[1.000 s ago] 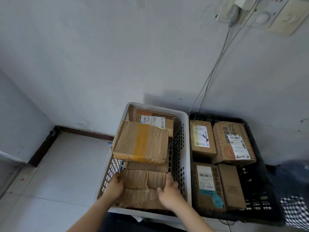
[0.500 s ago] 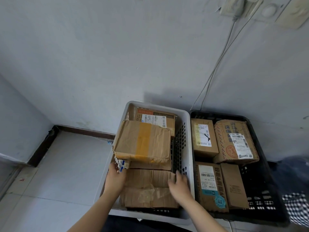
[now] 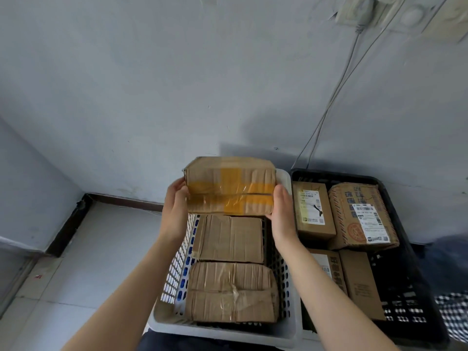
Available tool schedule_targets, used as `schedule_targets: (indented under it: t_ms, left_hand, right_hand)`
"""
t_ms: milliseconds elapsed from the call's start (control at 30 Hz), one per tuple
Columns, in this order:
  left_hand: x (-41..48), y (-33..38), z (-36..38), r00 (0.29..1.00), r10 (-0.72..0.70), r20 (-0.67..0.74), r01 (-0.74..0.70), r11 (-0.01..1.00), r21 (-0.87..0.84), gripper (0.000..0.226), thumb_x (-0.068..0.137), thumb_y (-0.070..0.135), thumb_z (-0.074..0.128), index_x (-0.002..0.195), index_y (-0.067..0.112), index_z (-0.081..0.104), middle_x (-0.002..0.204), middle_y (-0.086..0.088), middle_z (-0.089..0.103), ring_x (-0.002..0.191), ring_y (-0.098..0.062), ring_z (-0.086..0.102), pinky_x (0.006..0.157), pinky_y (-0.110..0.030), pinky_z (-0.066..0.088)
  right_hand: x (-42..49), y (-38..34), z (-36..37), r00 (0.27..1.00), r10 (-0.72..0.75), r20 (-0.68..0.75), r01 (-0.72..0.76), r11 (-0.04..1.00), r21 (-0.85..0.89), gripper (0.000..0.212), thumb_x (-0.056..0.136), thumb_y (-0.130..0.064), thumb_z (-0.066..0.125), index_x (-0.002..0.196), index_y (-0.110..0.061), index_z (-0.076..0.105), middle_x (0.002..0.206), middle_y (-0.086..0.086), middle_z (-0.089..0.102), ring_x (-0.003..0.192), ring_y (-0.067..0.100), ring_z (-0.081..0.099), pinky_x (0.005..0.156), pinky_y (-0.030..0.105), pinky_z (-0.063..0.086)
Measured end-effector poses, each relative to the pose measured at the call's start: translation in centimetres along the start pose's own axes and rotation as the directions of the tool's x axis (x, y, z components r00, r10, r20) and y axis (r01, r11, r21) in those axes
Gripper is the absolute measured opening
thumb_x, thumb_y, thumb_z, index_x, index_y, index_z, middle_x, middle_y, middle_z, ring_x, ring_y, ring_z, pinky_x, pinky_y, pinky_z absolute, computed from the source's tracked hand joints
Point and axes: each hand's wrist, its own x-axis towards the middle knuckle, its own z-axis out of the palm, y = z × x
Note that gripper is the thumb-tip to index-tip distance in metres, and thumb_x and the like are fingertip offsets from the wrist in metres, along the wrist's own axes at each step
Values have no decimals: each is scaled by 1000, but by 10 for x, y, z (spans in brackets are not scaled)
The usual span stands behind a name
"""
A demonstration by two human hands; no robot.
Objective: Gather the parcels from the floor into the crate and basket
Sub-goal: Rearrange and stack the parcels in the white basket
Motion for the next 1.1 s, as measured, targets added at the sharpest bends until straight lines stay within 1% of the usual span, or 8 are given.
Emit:
schedule_targets:
  t_ms: [233, 400, 533, 633, 767, 867, 1000, 1100]
  left_hand:
    - [-3, 38, 7, 994, 103, -26, -106, 973, -204, 41, 102, 35, 29, 137, 27, 49, 130, 1, 53, 112, -2, 55, 93, -22, 45]
    - [-8, 23, -9, 984, 172, -44, -176, 975, -137, 38, 102, 21, 27, 123, 23, 59, 120, 2, 55, 108, -2, 57, 92, -23, 49]
    - [-13, -2, -28, 981, -38, -189, 18, 994, -107, 29, 98, 25, 33, 92, 19, 60, 85, -1, 47, 77, -21, 47, 66, -26, 38]
    - [-26, -34, -33, 991, -115, -62, 120, 988, 96, 38, 97, 36, 40, 107, 2, 55, 89, -3, 50, 80, -27, 49, 63, -30, 38]
    - [-53, -63, -24, 965, -250, 78, 228, 950, 213, 29, 98, 29, 49, 121, 12, 51, 97, -5, 56, 84, -14, 53, 69, -30, 44]
    - [-61, -76, -17, 954, -275, 124, 237, 938, 254, 48, 81, 49, 55, 123, 26, 49, 113, -6, 52, 99, -17, 55, 79, -34, 50]
    - [-56, -84, -12, 954, -258, 155, 206, 935, 288, 36, 92, 28, 62, 122, 30, 43, 120, 0, 41, 108, -18, 48, 81, -30, 43]
    - [-47, -84, -17, 968, -186, 169, 139, 957, 256, 29, 90, 24, 62, 118, 26, 53, 115, 2, 55, 108, -21, 56, 77, -25, 44]
  right_hand:
    - [3, -40, -6, 977, -183, -106, 198, 969, 148, 37, 95, -58, 36, 104, -30, 59, 116, 8, 58, 110, 19, 59, 98, 45, 49]
    - [-10, -29, -13, 979, -173, -104, 193, 955, 227, 33, 102, -43, 37, 111, -16, 55, 109, 2, 62, 102, 13, 63, 84, 29, 52]
    - [-34, 2, -10, 1000, -21, 1, 20, 986, 167, 44, 100, -55, 36, 114, -19, 56, 113, 6, 64, 106, 19, 63, 95, 43, 51]
    - [-56, 27, -8, 992, 123, -23, -124, 992, -26, 40, 101, -49, 39, 99, -10, 49, 89, 11, 53, 83, 25, 55, 77, 36, 46]
    - [-70, 54, -31, 972, 187, -143, -200, 976, -82, 18, 102, -19, 46, 88, -7, 43, 78, 7, 40, 68, 17, 41, 61, 31, 34]
    - [-67, 69, -46, 961, 236, -144, -252, 963, -97, 2, 98, -12, 48, 98, -13, 50, 93, 8, 53, 80, 20, 51, 71, 37, 43]
    - [-65, 76, -50, 935, 349, -61, -354, 927, -123, 27, 103, -39, 42, 124, -23, 49, 118, -2, 56, 110, 17, 53, 94, 37, 43]
    - [-75, 70, -52, 925, 379, 12, -372, 915, -154, 35, 102, -53, 31, 129, -35, 43, 117, -14, 53, 115, 12, 48, 98, 30, 34]
